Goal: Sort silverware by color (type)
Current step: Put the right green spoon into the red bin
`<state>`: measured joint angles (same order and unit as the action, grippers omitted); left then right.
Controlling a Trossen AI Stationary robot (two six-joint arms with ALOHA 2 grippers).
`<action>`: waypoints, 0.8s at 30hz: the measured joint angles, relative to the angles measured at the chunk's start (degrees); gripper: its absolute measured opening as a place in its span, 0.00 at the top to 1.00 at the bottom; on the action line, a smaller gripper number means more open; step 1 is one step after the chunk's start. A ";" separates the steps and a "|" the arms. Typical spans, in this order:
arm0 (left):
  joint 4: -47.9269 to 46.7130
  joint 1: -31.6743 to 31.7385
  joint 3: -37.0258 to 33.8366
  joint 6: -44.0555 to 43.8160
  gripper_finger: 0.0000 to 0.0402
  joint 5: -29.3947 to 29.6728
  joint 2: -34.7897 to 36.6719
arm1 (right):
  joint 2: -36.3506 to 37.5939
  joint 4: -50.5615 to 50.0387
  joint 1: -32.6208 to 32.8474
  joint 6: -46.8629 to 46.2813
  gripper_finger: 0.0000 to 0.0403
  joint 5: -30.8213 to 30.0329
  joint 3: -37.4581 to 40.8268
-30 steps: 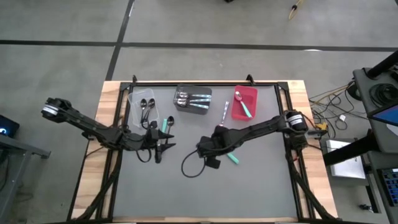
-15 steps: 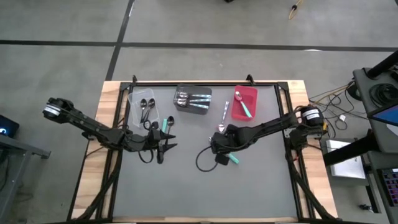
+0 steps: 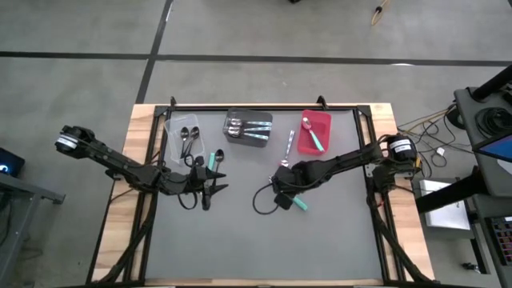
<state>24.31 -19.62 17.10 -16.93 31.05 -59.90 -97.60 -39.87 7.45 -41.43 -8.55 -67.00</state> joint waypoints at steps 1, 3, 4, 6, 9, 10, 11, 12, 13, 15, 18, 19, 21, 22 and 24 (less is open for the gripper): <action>-0.02 0.00 0.00 0.11 0.60 0.00 0.00 | 0.00 0.17 -0.01 0.00 0.83 0.23 0.00; 0.00 0.00 0.00 0.18 0.60 0.00 0.00 | 0.00 0.98 0.03 1.17 0.76 0.57 0.00; 0.00 0.00 0.01 0.18 0.60 0.00 0.00 | 0.00 1.85 0.06 2.87 0.72 0.52 0.03; 0.00 0.00 0.02 0.18 0.60 0.00 0.00 | 0.00 3.58 0.53 6.78 0.65 -0.71 0.11; 0.00 0.00 0.02 0.18 0.60 0.00 0.00 | -0.36 4.42 0.93 10.00 0.58 -1.33 0.42; 0.00 0.00 0.02 0.18 0.60 0.00 0.00 | -0.68 4.44 1.02 10.52 0.56 -1.34 0.51; 0.00 0.00 0.00 0.18 0.60 0.00 0.00 | -0.99 4.40 1.06 10.51 0.55 -1.36 0.65; 0.00 0.00 0.02 0.18 0.60 0.00 0.00 | -1.35 4.38 1.08 10.22 0.54 -1.37 0.87; -0.04 0.00 0.02 0.18 0.60 0.00 0.00 | -1.71 4.34 1.10 9.75 0.53 -1.40 1.15; -0.02 0.00 0.02 0.22 0.60 0.02 0.00 | -2.09 4.26 1.21 8.86 0.53 -1.51 2.11; -0.01 0.00 0.01 1.19 0.60 0.04 0.00 | -2.65 4.98 1.72 8.02 0.55 -1.55 3.39; 0.04 0.00 0.01 1.51 0.60 0.07 0.00 | -2.78 5.02 1.92 8.00 0.56 -1.50 3.94; 0.19 0.00 0.00 2.01 0.60 0.32 0.00 | -3.03 6.48 2.25 8.00 0.59 -1.68 4.76; 0.38 0.00 0.01 2.08 0.60 0.71 0.00 | -3.16 6.96 2.32 7.98 0.61 -1.61 5.07; 0.77 0.00 0.02 2.06 0.60 1.43 0.00 | -3.78 7.61 2.46 7.97 0.66 -1.54 5.28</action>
<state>25.08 -19.62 17.12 -14.88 32.48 -59.90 -101.38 -32.26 9.91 -33.46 -10.09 -61.72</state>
